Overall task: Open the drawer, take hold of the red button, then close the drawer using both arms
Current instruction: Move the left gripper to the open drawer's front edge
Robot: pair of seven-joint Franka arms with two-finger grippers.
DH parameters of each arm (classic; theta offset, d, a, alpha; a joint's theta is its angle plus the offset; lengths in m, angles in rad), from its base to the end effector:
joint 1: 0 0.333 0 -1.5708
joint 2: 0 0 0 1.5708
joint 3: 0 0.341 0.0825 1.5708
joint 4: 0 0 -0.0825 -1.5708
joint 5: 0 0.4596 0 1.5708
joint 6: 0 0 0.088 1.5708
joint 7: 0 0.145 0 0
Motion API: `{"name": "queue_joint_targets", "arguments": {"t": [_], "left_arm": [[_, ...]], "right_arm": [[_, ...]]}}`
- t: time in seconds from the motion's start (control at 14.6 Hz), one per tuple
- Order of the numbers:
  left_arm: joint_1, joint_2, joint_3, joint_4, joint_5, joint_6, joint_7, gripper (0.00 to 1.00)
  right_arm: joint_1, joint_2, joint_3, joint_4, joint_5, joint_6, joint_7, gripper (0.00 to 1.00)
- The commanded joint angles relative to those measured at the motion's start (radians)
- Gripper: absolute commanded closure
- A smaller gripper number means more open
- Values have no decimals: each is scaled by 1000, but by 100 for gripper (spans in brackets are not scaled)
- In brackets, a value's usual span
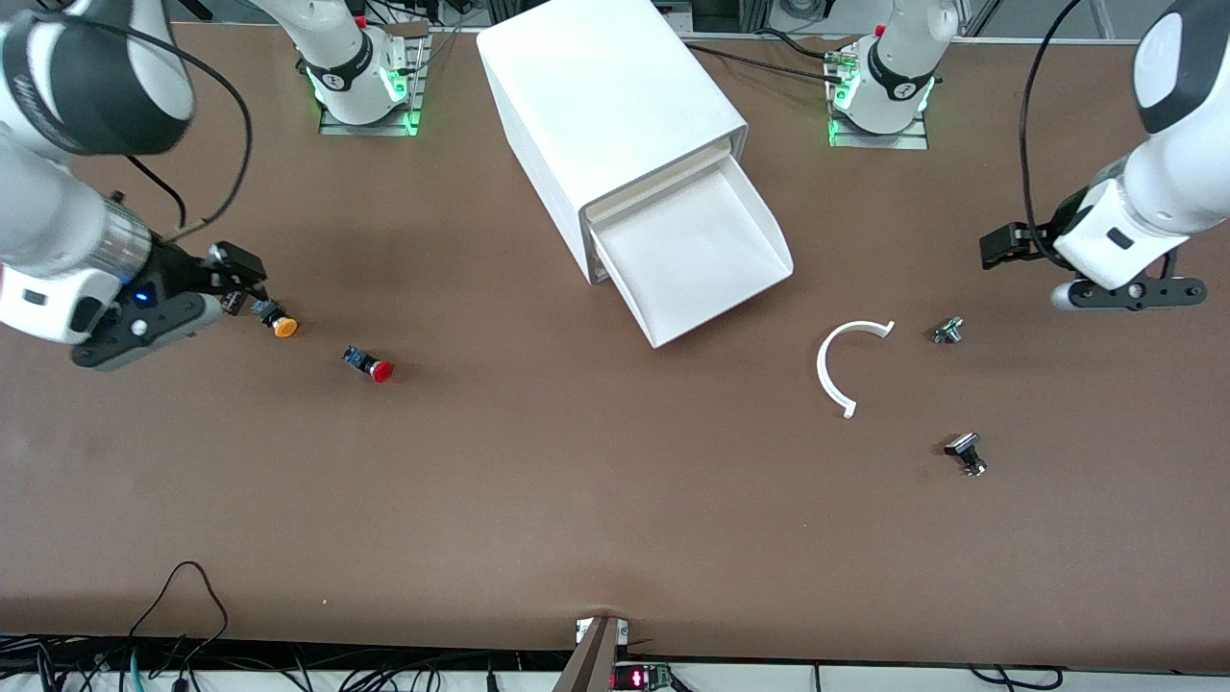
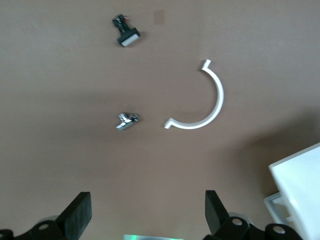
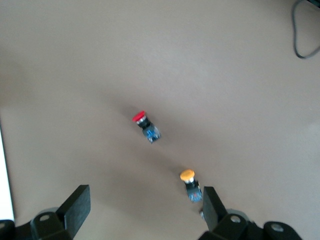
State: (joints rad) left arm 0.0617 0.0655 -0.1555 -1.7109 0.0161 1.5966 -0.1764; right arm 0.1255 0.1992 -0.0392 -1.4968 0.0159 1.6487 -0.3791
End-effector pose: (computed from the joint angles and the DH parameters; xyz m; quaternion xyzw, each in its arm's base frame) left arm 0.6295 -0.0550 0.4969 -0.9952 -0.0399 0.0882 0.0149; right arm 0.6927 0.0642 0.5265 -0.9729 -0.2300 0.0227 0.0074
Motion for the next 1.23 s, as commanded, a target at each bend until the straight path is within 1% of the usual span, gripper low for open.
{"name": "queue_joint_targets", "arguments": {"t": [0.0,0.14,0.27,0.34,0.48,0.62,0.82,0.89,0.96,1.03,1.16], "left_arm": [[-22,39,-48,-10,-38,54,-165,0],[-32,53,-68,-71,-39,156,-221,0],[-54,86,-87,-104,-41,236,-273,0],[-59,111,-99,-111,-41,281,-317,0],[-85,154,-111,-134,-41,368,-411,0],[-127,197,-111,-160,-67,463,-510,0],[-187,296,-110,-162,-68,603,-651,0],[-197,321,-110,-164,-68,641,-687,0],[-198,338,-111,-161,-68,660,-699,0],[-200,344,-110,-158,-68,672,-701,0],[-220,355,-110,-159,-70,677,-716,0]], "right_arm": [[-10,11,-65,67,9,-61,-11,0],[-9,8,-111,69,6,-67,-11,0],[-9,2,-146,69,10,-102,-29,0],[-9,0,-152,69,12,-127,-38,0],[-9,0,-160,98,15,-156,-26,0],[-9,-1,-171,104,15,-190,-23,0],[-9,-3,-179,106,3,-195,-34,0],[-7,-4,-177,106,-17,-193,-35,0],[-7,-4,-176,106,-51,-190,-37,0],[-7,-6,-180,106,-50,-194,-47,0],[-6,-56,-168,90,-56,-196,-47,0]]}}
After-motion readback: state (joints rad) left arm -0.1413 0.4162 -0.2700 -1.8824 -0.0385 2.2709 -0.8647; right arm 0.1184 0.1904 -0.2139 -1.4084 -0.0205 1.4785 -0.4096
